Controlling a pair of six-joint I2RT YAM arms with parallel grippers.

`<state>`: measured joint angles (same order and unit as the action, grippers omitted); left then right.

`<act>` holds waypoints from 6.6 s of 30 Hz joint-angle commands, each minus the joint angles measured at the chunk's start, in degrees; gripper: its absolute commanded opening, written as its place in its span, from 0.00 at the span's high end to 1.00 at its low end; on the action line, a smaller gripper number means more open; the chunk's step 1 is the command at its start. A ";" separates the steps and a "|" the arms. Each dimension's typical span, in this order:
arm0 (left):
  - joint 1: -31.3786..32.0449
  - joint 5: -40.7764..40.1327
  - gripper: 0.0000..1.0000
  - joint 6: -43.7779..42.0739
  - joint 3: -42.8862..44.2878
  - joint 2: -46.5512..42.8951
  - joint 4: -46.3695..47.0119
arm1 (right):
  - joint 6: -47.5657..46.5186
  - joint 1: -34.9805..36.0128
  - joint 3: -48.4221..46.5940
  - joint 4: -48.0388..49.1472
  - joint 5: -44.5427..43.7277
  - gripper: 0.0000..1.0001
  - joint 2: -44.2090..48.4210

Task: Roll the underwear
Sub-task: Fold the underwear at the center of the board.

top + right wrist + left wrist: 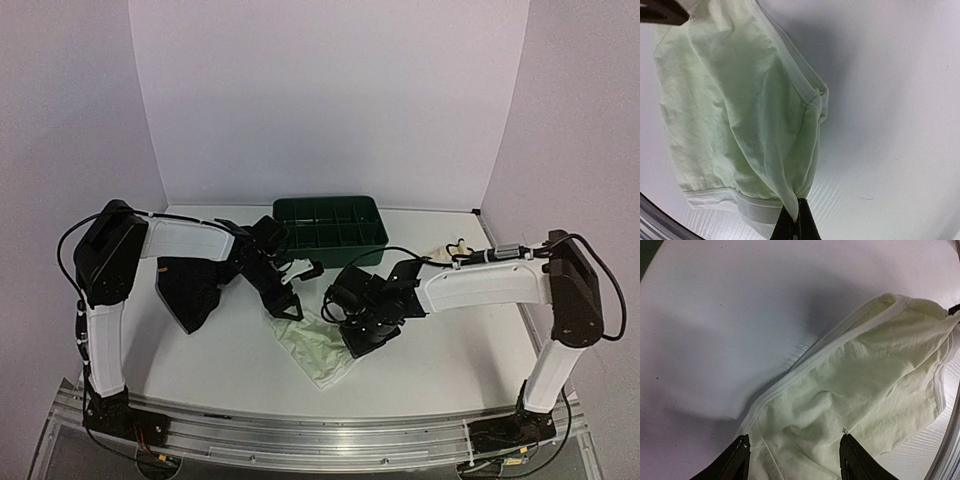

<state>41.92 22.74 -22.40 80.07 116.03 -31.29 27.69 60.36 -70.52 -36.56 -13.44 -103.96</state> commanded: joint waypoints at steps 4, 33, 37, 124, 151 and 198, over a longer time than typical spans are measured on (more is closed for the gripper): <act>-2.36 2.16 0.42 3.14 1.24 -0.16 -3.41 | -6.66 3.73 -6.14 -6.85 -9.83 1.00 -2.28; -2.80 -7.52 0.50 4.78 -4.71 5.43 6.42 | -31.13 15.34 -28.10 -12.07 -8.83 1.00 -20.00; -2.82 -7.88 0.50 4.50 -4.02 6.16 6.94 | -32.45 16.24 -31.14 -12.06 -8.49 1.00 -22.52; -4.05 -10.05 0.42 -67.02 -31.80 -15.57 24.13 | -1.23 -9.03 -1.41 4.65 -12.33 0.62 -8.01; 13.37 -0.49 0.62 -62.00 -26.11 -11.68 20.05 | -3.99 -9.19 -0.90 2.07 12.98 0.89 -0.45; 3.04 11.41 0.40 -59.87 -31.89 -24.58 13.20 | -53.53 6.99 16.86 41.83 1.72 0.71 -2.58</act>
<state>44.84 32.46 -84.38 47.17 92.38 -19.41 -28.19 67.18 -52.24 3.64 -11.27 -104.60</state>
